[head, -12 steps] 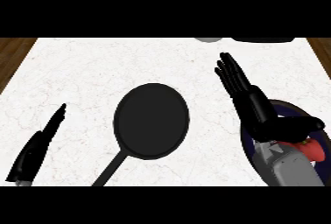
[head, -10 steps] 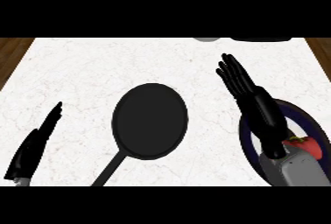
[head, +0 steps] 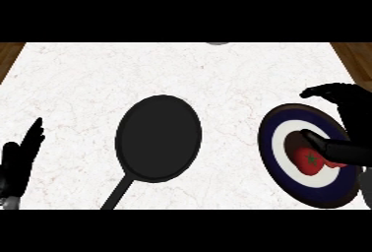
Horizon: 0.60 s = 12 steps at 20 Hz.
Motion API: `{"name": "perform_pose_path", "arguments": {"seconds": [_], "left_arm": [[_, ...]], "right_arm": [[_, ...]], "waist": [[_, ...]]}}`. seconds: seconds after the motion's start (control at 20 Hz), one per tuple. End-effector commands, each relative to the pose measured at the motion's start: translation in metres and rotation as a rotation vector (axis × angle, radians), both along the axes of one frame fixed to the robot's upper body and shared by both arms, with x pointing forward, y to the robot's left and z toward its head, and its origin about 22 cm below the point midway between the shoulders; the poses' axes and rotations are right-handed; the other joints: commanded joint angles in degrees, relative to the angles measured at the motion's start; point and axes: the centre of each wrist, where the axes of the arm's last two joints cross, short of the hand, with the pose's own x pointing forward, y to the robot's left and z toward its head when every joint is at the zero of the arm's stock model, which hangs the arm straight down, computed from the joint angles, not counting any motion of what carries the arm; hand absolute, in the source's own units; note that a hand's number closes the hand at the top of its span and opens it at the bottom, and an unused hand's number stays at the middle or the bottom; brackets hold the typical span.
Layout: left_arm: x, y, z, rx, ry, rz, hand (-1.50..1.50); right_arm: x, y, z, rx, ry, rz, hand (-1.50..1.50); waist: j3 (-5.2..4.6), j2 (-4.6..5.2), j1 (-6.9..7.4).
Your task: Pick the bell pepper from the plate and place it in the pan
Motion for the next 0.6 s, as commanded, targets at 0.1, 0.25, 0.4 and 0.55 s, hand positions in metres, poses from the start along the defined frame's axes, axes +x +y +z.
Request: {"name": "perform_pose_path", "arguments": {"seconds": [0.1, 0.25, 0.4, 0.55], "left_arm": [[0.022, 0.004, 0.009, -0.033, 0.017, 0.060, 0.00], [0.021, -0.003, 0.014, -0.027, 0.021, 0.006, 0.00], [0.025, 0.001, 0.006, -0.034, 0.031, 0.027, 0.00], [0.035, 0.002, 0.013, -0.025, 0.032, 0.049, 0.00]], "right_arm": [[-0.039, -0.110, -0.049, 0.156, -0.085, -0.012, -1.50], [-0.053, -0.160, -0.045, 0.074, -0.134, 0.041, -1.50], [-0.058, -0.186, -0.007, -0.124, -0.155, 0.053, -1.50], [-0.071, -0.203, 0.022, -0.330, -0.137, 0.012, -1.50]], "waist": [[0.06, 0.74, 0.12], [-0.08, 0.34, 2.48], [-0.25, 0.19, 2.62], [-0.27, 0.07, 1.81]]}}
